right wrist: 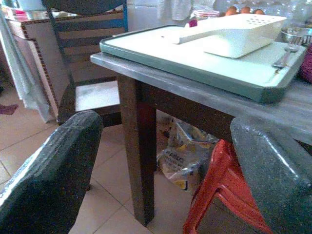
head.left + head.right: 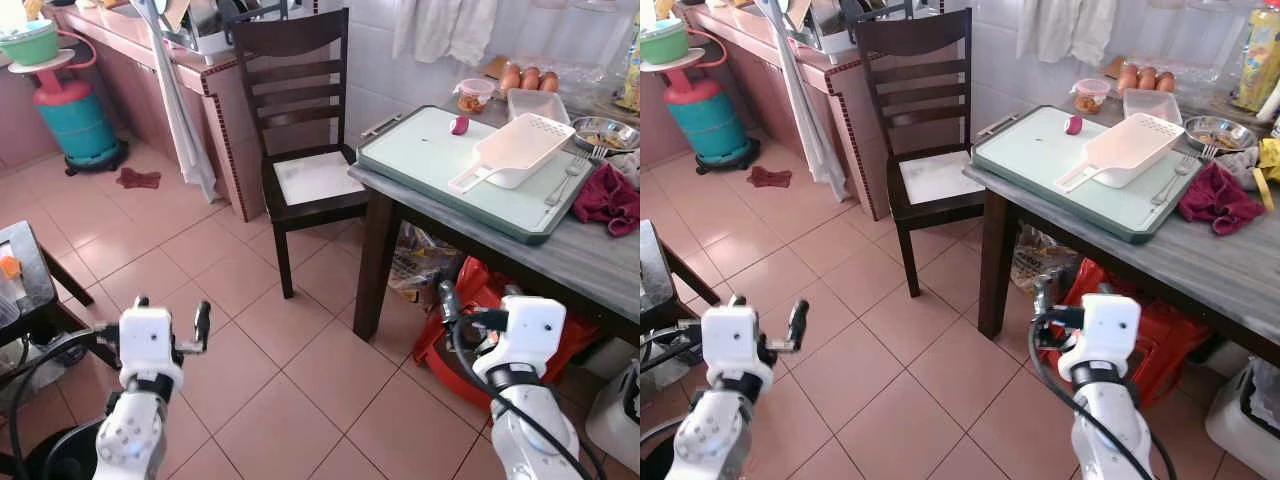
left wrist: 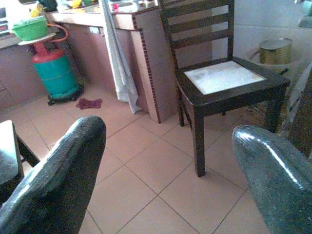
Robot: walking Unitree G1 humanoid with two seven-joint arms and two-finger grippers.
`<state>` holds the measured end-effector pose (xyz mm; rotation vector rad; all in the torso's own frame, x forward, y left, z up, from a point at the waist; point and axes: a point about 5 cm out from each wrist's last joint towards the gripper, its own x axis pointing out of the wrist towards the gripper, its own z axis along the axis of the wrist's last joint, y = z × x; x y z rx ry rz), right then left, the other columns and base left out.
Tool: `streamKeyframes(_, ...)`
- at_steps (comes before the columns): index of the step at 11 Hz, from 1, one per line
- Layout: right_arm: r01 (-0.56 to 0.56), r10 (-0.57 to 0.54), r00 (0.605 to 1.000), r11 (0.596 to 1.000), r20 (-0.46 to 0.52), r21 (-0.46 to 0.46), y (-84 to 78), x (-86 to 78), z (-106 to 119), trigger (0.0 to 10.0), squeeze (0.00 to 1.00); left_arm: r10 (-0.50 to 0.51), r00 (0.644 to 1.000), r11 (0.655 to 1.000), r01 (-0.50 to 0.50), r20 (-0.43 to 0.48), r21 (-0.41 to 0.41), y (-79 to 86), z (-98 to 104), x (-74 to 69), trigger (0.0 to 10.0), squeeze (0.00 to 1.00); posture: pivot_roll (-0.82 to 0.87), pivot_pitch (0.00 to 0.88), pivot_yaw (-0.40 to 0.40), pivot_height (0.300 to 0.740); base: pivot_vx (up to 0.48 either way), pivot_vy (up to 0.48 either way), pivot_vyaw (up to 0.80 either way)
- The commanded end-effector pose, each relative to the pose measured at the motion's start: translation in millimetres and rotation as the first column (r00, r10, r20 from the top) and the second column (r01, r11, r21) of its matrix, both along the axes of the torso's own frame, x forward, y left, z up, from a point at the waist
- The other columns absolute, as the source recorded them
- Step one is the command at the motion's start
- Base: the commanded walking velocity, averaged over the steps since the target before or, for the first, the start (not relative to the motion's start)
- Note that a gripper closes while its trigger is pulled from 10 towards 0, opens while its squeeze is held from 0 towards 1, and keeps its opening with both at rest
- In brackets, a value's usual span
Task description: Setting the table
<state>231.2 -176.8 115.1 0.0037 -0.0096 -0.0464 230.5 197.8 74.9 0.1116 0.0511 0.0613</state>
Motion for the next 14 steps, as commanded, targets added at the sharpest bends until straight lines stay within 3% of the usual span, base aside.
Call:
streamKeyframes(1, -0.005, 0.005, 1.0, 1.0, 0.008, 0.006, 2.1, -0.6, 7, 10.0, 0.0, 0.0, 1.0, 1.0, 0.0, -0.003, 0.004, -1.4, 1, -1.5, 10.0, 0.0, -0.05, 0.062, 0.056, 0.74, 0.0, 0.0, 0.0)
streamKeyframes(3, 0.004, -0.004, 1.0, 1.0, 0.013, 0.01, 0.5, 2.3, 10, 10.0, 0.0, 0.004, 1.0, 1.0, -0.004, -0.002, 0.003, -3.5, 2, 1.1, 10.0, 0.0, -0.05, 0.061, 0.055, 0.74, 0.0, 0.0, 0.0)
streamKeyframes(9, 0.001, 0.001, 0.999, 1.0, -0.042, 0.028, 3.4, 5.2, 3, 10.0, 0.0, 0.003, 1.0, 1.0, -0.003, -0.026, 0.007, -5.4, 2, 8.3, 10.0, 0.0, -0.05, 0.069, 0.056, 0.74, 0.0, 0.0, -0.73)
streamKeyframes(14, -0.018, 0.019, 0.999, 1.0, -0.05, 0.021, 3.5, 7.1, 0, 10.0, 0.0, -0.005, 1.0, 1.0, 0.005, -0.028, -0.002, -10.4, 4, 15.0, 10.0, 0.0, -0.05, 0.059, 0.046, 0.74, 0.0, 0.0, 0.0)
